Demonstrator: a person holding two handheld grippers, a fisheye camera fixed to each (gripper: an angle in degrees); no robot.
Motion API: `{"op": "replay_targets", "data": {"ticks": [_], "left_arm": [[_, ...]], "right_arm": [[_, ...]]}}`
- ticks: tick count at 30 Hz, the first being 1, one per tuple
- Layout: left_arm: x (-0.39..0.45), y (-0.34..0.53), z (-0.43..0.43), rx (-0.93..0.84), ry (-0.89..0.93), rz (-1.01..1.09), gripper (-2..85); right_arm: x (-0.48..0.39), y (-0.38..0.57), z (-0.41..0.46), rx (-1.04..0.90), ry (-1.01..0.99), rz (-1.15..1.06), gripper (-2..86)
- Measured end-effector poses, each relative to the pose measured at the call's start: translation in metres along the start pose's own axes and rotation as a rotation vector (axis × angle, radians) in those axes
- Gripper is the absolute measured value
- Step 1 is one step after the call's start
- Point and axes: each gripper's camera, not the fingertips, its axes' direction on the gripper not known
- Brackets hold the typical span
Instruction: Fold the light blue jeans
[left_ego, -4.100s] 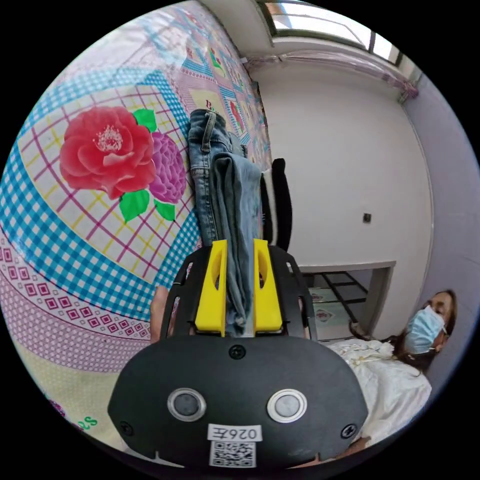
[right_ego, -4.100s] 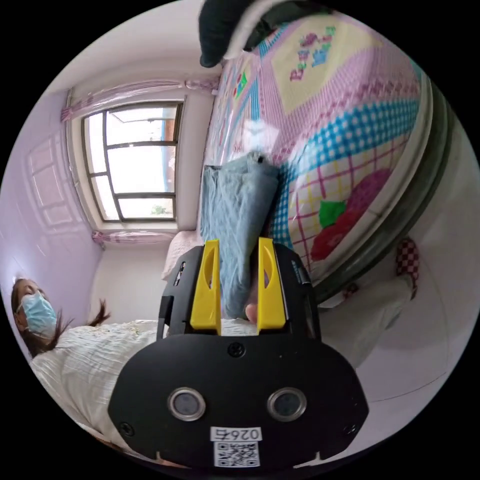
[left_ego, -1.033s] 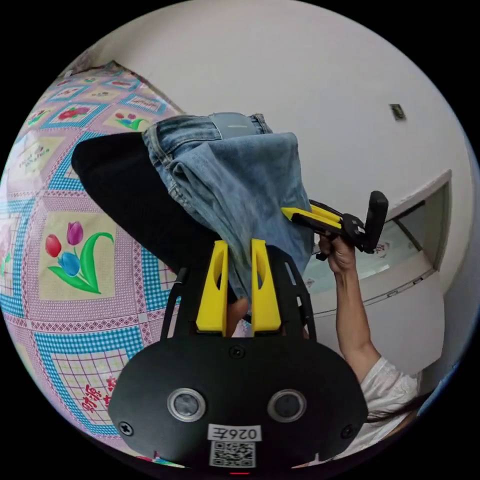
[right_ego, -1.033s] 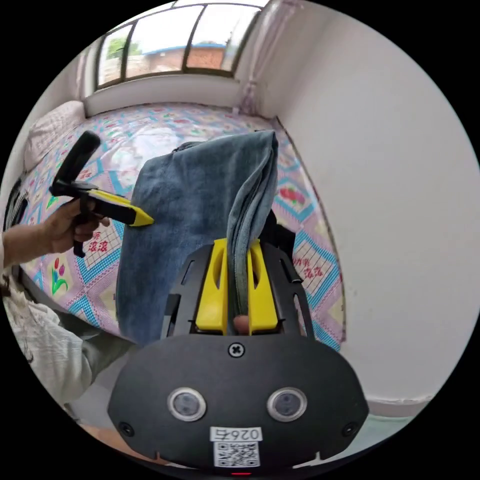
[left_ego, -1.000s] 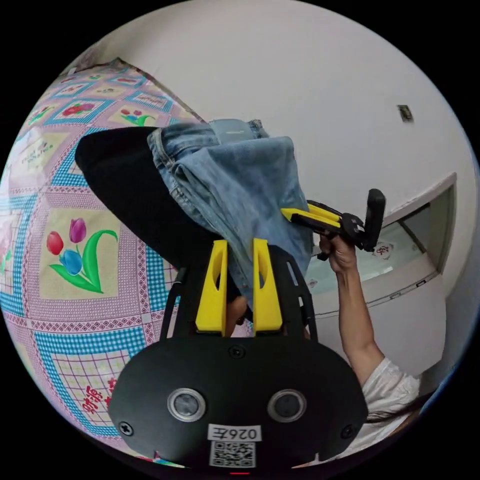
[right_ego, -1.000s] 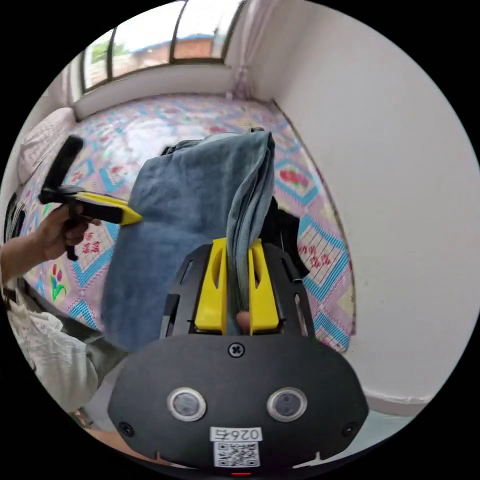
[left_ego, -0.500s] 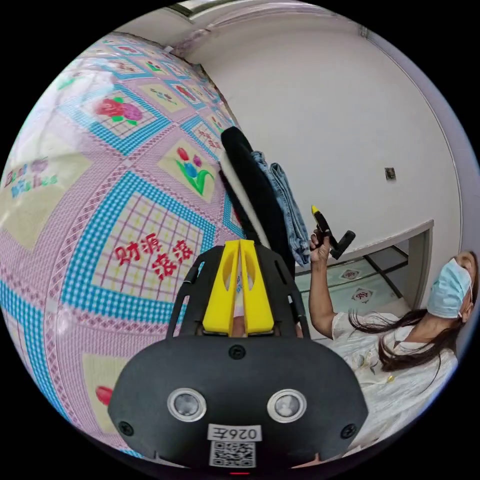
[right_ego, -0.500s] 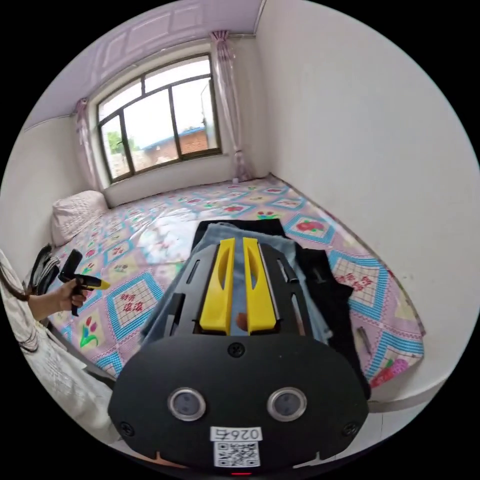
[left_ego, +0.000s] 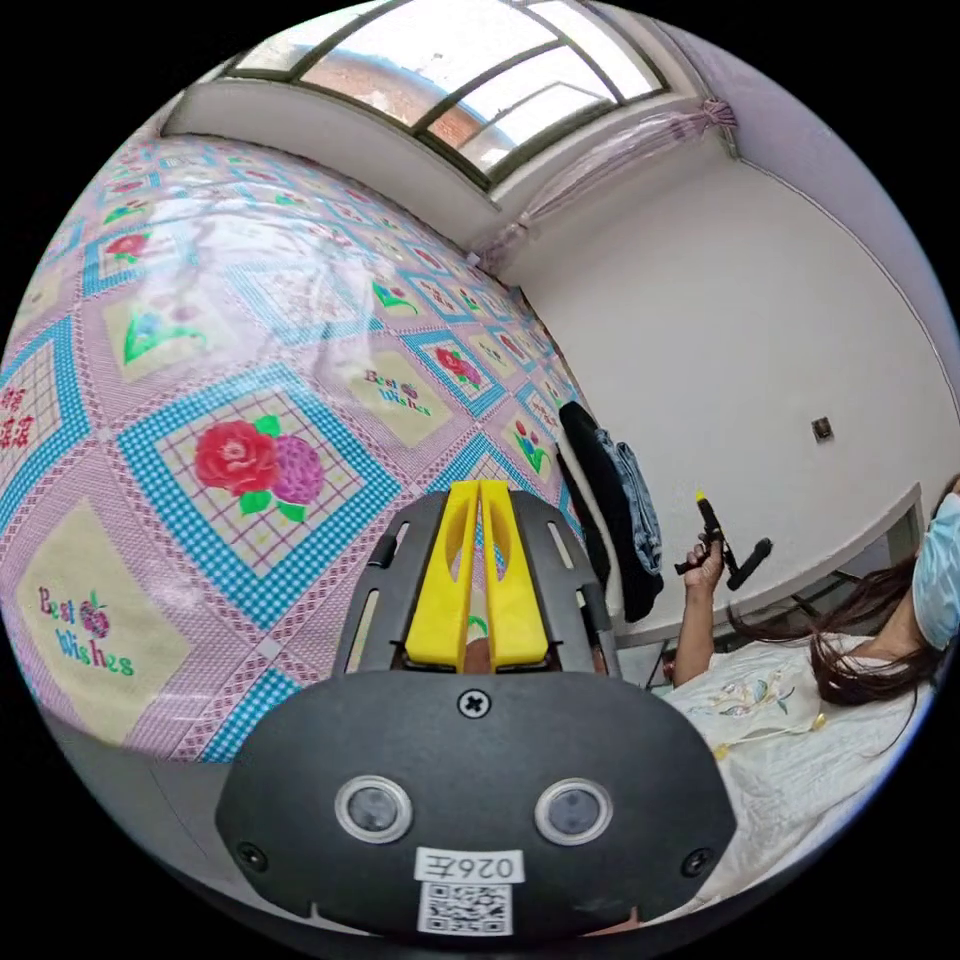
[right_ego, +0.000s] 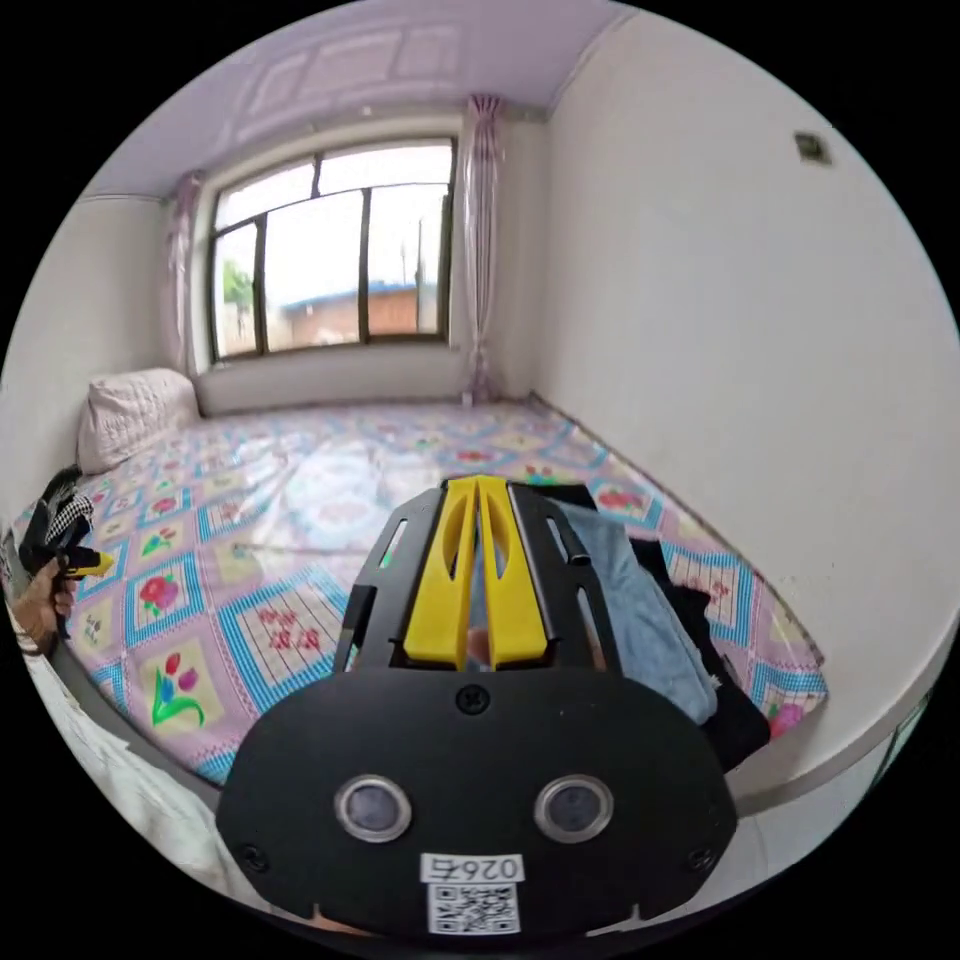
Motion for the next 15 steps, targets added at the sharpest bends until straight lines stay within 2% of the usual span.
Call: {"op": "replay_targets", "data": {"ticks": [2,5,8,11,15], "left_arm": [[0.005,0.013,-0.033,0.067,-0.052,0.015,-1.0],[0.017,0.034,-0.094,0.167,-0.175,0.075,-1.0],[0.03,0.063,-0.167,0.298,-0.369,0.126,-0.9],[0.042,0.096,-0.238,0.429,-0.534,0.174,-0.8],[0.062,0.137,-0.312,0.564,-0.741,0.277,1.2]], "right_arm": [[-0.05,0.01,-0.06,0.201,0.037,-0.061,-1.0],[-0.123,0.025,-0.113,0.374,0.074,-0.162,-1.1],[-0.183,0.039,-0.146,0.481,0.013,-0.114,-1.1],[-0.238,0.04,-0.164,0.446,-0.136,-0.126,-1.0],[-0.296,0.046,-0.187,0.457,-0.17,-0.156,-1.0]]}}
